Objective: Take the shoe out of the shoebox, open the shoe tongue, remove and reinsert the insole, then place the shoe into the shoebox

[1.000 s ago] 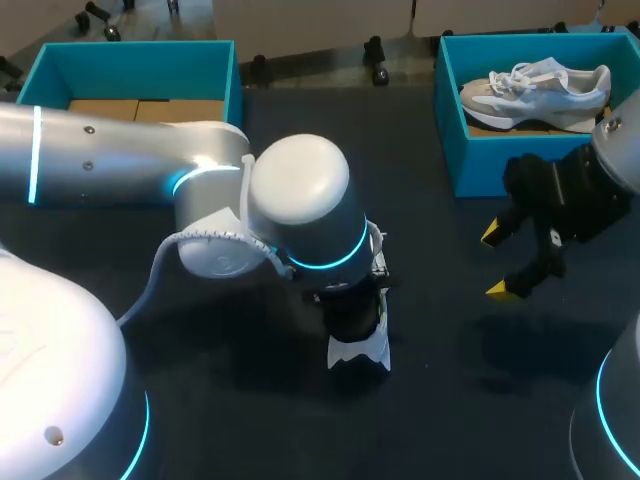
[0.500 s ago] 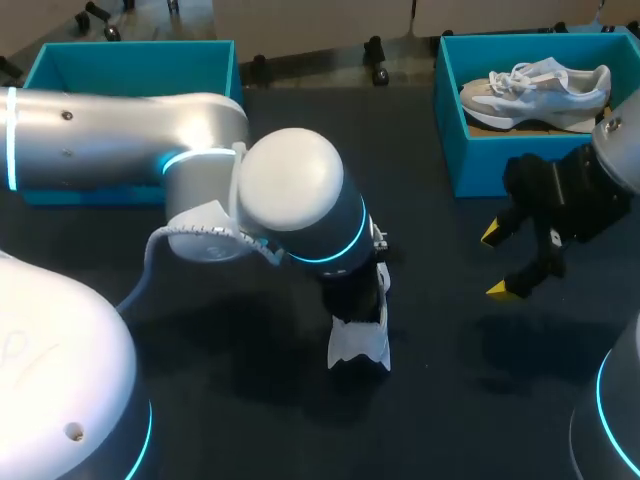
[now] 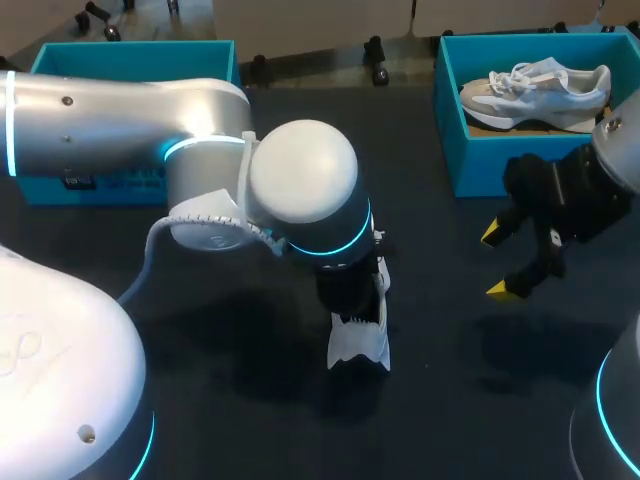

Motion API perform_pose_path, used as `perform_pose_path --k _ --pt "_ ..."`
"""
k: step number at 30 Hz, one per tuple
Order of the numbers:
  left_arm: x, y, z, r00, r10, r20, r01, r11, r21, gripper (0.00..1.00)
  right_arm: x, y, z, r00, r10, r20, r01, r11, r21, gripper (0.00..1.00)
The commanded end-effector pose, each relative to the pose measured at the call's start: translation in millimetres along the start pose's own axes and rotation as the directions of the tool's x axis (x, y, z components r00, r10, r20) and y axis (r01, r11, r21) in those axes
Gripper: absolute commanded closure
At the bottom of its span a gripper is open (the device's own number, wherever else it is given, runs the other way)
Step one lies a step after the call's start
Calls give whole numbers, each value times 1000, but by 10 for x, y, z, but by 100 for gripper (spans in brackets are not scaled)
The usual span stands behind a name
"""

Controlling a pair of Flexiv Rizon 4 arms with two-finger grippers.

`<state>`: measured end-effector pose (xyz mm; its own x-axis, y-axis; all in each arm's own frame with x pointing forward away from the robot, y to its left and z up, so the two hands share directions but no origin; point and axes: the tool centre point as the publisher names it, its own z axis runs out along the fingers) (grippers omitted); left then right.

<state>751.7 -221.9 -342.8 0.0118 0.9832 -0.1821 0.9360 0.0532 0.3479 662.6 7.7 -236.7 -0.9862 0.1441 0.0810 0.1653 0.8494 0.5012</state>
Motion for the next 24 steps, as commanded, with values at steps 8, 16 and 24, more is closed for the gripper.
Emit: perform_pose_path --k 8,16,24 --pt "-27 -13 -111 996 73 -52 -72 997 23 0 9 -6 7 1000 0 2 0 1000 0 0" --pt "-41 -24 -152 994 87 -61 -86 996 31 0 9 -6 7 1000 0 2 0 1000 0 0" --pt "-49 63 -185 994 81 -72 -78 996 43 0 9 -6 7 1000 0 2 0 1000 0 0"
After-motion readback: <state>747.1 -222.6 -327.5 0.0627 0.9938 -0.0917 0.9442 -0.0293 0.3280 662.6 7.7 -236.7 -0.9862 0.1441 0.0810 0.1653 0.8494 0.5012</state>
